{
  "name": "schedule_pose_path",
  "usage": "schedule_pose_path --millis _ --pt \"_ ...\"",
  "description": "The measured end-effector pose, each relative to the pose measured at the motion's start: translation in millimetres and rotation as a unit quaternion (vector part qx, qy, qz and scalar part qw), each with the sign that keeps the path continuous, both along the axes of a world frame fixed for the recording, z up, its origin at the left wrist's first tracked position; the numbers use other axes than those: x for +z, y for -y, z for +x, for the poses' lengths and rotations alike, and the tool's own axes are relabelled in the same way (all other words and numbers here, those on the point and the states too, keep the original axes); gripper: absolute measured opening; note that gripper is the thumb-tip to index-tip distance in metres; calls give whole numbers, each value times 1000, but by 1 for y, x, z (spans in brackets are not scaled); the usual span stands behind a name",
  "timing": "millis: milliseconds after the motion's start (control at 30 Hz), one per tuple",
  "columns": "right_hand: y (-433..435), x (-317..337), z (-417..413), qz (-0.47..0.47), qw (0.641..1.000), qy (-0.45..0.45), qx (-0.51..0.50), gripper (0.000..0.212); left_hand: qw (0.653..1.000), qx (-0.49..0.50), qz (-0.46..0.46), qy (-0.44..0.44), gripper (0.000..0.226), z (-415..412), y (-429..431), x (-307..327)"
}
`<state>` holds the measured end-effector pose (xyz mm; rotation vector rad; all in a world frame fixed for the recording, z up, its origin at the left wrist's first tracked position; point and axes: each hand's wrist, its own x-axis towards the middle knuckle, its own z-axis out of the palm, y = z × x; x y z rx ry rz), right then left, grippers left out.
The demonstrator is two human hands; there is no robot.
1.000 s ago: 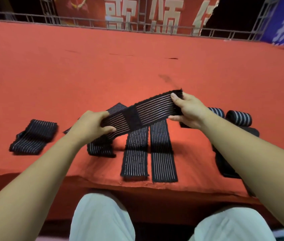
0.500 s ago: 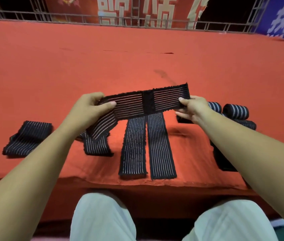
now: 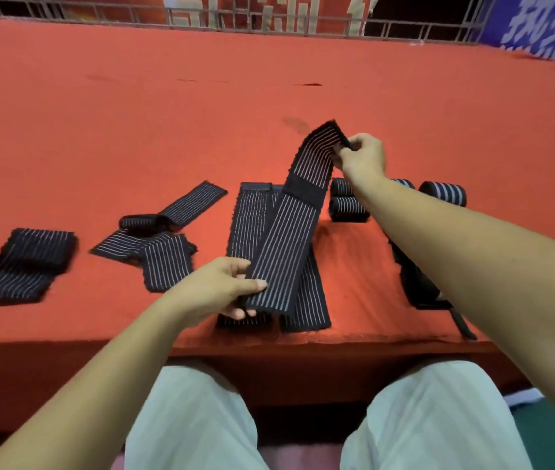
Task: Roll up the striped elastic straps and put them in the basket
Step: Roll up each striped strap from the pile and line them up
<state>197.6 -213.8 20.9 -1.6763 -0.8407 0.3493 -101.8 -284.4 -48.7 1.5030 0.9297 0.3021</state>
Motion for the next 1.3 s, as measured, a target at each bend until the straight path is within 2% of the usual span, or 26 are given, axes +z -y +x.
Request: schedule_pose_path --millis 100,200,367,533,633,667,733,833,900,1000,1100,1167,1300 --pt "5 17 -18 -12 996 84 23 12 991 3 116 -65 28 16 1 -15" --pt "0 20 -22 -2 993 109 43 16 968 -10 213 -131 41 27 4 -21" --pt "-4 18 -23 -6 993 108 54 21 965 -39 207 -156 38 39 8 -26" --pt "-6 12 -21 -16 990 118 72 20 927 -71 294 -224 52 44 13 -28" --pt "-6 8 -21 -21 987 131 86 19 921 -68 309 -226 38 47 16 -30" --pt "-8 6 -21 -23 986 136 90 20 922 -62 307 -228 43 48 16 -32" --pt "-10 3 -20 -31 984 146 99 21 908 -57 343 -236 70 49 16 -35" --pt "-14 -4 -19 -47 979 165 107 23 841 -61 472 -259 120 45 9 -39" --pt "-20 -9 -18 -56 977 173 111 22 795 -114 533 -265 123 42 0 -37" --pt "-31 -14 -17 -67 975 182 112 21 782 -217 517 -272 119 43 -23 -41" --pt "-45 -22 -15 -80 975 176 110 22 796 -281 454 -284 125 46 -40 -49" --pt "-56 -28 -14 -86 975 173 108 21 798 -296 445 -280 123 45 -45 -55" --pt "-81 -46 -10 -119 974 168 91 16 778 -275 499 -265 119 42 -45 -66"
